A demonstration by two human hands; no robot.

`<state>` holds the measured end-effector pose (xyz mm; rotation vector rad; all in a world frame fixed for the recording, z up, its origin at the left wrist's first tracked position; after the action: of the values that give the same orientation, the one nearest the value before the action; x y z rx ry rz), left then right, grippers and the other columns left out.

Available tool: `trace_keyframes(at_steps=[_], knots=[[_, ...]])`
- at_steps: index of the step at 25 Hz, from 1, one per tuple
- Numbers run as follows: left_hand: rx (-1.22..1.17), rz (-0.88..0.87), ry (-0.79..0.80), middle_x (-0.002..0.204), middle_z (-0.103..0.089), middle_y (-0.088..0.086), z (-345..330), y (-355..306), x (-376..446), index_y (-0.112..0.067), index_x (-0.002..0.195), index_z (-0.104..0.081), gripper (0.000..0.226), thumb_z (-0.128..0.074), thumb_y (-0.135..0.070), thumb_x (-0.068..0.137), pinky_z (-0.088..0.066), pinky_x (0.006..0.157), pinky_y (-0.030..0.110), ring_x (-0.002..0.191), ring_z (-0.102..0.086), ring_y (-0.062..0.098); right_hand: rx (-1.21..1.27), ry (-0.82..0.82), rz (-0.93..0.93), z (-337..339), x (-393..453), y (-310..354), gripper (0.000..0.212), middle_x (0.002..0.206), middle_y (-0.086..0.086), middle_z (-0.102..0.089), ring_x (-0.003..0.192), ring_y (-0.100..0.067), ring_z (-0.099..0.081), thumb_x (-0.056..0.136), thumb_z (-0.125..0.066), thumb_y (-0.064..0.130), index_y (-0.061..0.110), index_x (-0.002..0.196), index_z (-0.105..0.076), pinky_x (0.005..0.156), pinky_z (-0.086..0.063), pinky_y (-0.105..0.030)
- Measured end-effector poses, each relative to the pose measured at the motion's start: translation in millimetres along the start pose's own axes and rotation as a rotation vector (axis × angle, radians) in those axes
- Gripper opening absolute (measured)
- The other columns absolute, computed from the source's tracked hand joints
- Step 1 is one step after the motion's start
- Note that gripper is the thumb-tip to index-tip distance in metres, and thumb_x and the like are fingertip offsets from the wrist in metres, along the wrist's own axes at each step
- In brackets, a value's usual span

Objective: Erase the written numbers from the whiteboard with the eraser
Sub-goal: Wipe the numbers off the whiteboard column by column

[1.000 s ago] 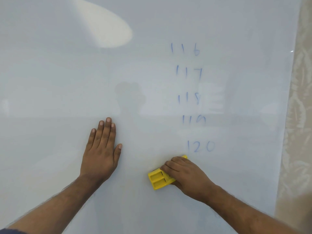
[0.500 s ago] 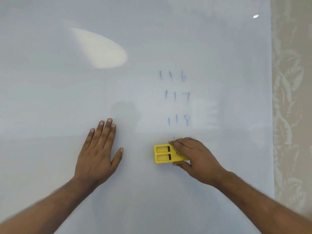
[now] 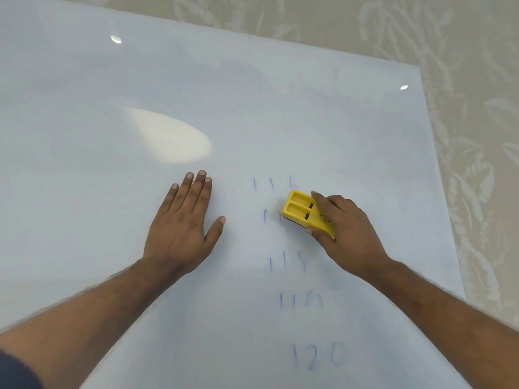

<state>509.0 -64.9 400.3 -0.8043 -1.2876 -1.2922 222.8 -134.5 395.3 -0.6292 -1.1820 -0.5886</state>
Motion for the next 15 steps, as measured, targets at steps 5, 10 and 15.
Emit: trace_keyframes(at_steps=[5, 10, 15], knots=[[-0.010, 0.015, -0.017, 0.169, -0.005, 0.000, -16, -6, 20, -0.012, 0.160, -0.006, 0.075, -0.018, -0.056, 0.100, 0.000, 0.127, 0.034, 0.157, -0.003, 0.017, 0.032, -0.081, -0.053, 1, 35, -27, 0.062, 0.117, -0.004, -0.057, 0.100, -0.026, -0.052, 0.086, -0.070, 0.028, 0.019, 0.142, -0.044, 0.086, -0.045, -0.037], [0.040, 0.005, -0.021, 0.170, -0.004, 0.001, -28, -8, 18, -0.011, 0.160, -0.008, 0.074, -0.021, -0.054, 0.101, -0.006, 0.127, 0.038, 0.157, -0.004, 0.018, 0.070, -0.049, -0.005, -9, 62, -31, 0.061, 0.120, -0.004, -0.058, 0.104, -0.027, -0.053, 0.084, -0.073, 0.022, 0.020, 0.139, -0.048, 0.091, -0.042, -0.035], [0.045, 0.006, -0.034, 0.170, -0.007, 0.002, -28, -8, 18, -0.011, 0.160, -0.009, 0.074, -0.022, -0.053, 0.101, -0.007, 0.127, 0.039, 0.157, -0.006, 0.019, 0.110, -0.051, 0.089, -13, 91, -6, 0.063, 0.119, -0.006, -0.059, 0.103, -0.028, -0.054, 0.081, -0.075, 0.020, 0.020, 0.138, -0.050, 0.092, -0.042, -0.035]])
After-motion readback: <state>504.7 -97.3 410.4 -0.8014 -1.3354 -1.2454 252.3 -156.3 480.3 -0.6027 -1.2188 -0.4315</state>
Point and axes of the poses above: each hand's wrist, its own x-axis towards the middle knuckle, its own z-axis out of the back of the hand, y = z × x, the point moved 6 cm from there along x, towards the middle knuckle
